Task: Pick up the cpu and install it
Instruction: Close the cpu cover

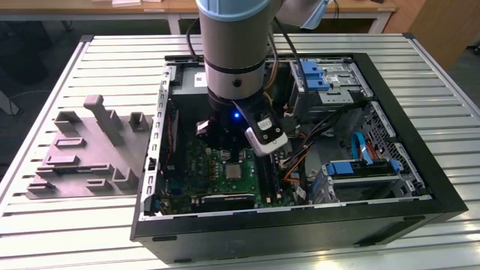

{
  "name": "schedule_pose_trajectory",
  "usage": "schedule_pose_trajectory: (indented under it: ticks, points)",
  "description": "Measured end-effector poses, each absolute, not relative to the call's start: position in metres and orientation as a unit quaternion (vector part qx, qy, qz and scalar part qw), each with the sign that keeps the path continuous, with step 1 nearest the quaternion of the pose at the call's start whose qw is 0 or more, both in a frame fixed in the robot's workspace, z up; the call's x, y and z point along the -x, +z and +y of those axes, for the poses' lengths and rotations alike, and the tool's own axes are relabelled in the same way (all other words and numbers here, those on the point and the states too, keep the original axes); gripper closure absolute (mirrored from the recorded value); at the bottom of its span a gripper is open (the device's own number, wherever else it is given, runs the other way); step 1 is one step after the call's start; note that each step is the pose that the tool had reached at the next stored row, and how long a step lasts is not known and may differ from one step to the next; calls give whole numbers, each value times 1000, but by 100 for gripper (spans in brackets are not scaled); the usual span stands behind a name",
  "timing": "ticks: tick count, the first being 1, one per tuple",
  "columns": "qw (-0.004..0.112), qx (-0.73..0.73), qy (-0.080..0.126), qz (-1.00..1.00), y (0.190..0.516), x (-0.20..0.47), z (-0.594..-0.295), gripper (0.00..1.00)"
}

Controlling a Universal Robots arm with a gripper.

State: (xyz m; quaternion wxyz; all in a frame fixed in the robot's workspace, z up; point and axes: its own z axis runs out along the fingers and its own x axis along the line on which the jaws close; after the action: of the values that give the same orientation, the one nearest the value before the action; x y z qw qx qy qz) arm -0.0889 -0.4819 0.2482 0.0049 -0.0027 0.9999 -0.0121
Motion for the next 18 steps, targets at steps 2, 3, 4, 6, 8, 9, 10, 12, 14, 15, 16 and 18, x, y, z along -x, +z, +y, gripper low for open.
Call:
schedule_pose_trajectory:
  ticks: [2, 3, 4, 6, 8, 9, 10, 12, 14, 15, 16, 18]
  points:
    - [5, 15, -12, 1000, 248, 89, -482, 89]
    - [5, 24, -12, 1000, 248, 89, -482, 89]
    - [5, 33, -12, 999, 248, 89, -482, 89]
    - [5, 52, -12, 999, 248, 89, -482, 89]
    - [6, 70, -12, 997, 248, 89, -482, 89]
    - [6, 79, -12, 997, 248, 89, -482, 89]
    - [6, 88, -12, 996, 248, 89, -482, 89]
    - [6, 106, -12, 994, 248, 89, -482, 89]
    - [6, 124, -12, 992, 248, 89, -482, 89]
    - [6, 133, -11, 991, 248, 89, -482, 89]
    - [7, 142, -11, 990, 248, 89, -482, 89]
    - [7, 160, -11, 987, 248, 89, -482, 89]
